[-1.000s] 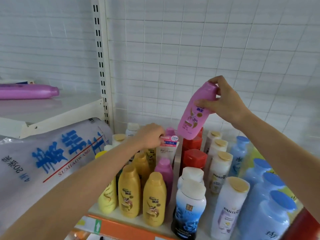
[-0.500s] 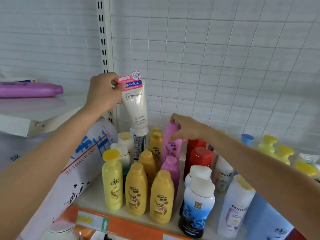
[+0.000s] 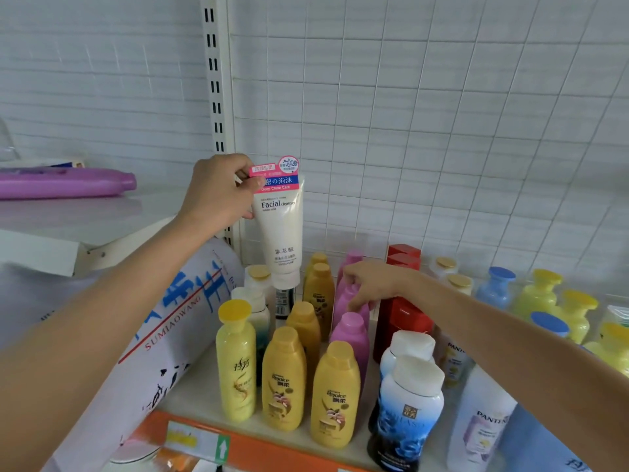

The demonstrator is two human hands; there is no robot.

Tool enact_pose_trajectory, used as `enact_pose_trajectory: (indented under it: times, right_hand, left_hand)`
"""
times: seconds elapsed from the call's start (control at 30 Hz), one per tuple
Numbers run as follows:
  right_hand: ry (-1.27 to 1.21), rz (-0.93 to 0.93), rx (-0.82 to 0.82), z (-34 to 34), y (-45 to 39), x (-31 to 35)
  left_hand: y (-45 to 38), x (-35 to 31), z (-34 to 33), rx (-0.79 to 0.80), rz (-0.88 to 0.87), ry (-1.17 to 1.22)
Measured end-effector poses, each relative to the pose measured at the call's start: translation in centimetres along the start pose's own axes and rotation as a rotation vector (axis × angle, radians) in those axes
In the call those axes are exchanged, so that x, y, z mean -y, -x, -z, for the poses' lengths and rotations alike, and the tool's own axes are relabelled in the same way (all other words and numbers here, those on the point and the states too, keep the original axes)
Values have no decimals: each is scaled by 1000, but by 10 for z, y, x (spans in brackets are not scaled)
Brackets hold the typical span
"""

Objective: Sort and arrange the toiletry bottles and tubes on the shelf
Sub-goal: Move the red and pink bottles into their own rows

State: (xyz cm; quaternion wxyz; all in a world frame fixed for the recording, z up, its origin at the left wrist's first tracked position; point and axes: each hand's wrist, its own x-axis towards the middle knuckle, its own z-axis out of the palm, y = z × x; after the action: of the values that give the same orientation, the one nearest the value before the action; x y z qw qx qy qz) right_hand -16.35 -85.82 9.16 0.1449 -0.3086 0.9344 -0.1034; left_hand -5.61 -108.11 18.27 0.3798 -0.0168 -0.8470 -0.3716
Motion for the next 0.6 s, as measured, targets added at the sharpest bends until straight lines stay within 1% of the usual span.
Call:
enact_pose_trajectory:
  times: [0.2,0.3,0.43,0.57,0.6]
  right_hand:
    - [10,-9,29,8,5,4]
    - [57,28,-37,21,14,4]
    - [-158,95,-219,47,46,9]
    - [-502,149,-370,71,88,15]
    - [-549,145,-399,75,97,15]
  left_hand:
    - [1,-7,-8,43,-19,-27]
    - [2,-12,-12,72,-28,-21]
    - [4,-26,-21,94,-61,-11]
    - [4,-53,-42,124,-116,64]
    - [4,-61,-49,135,-138,90]
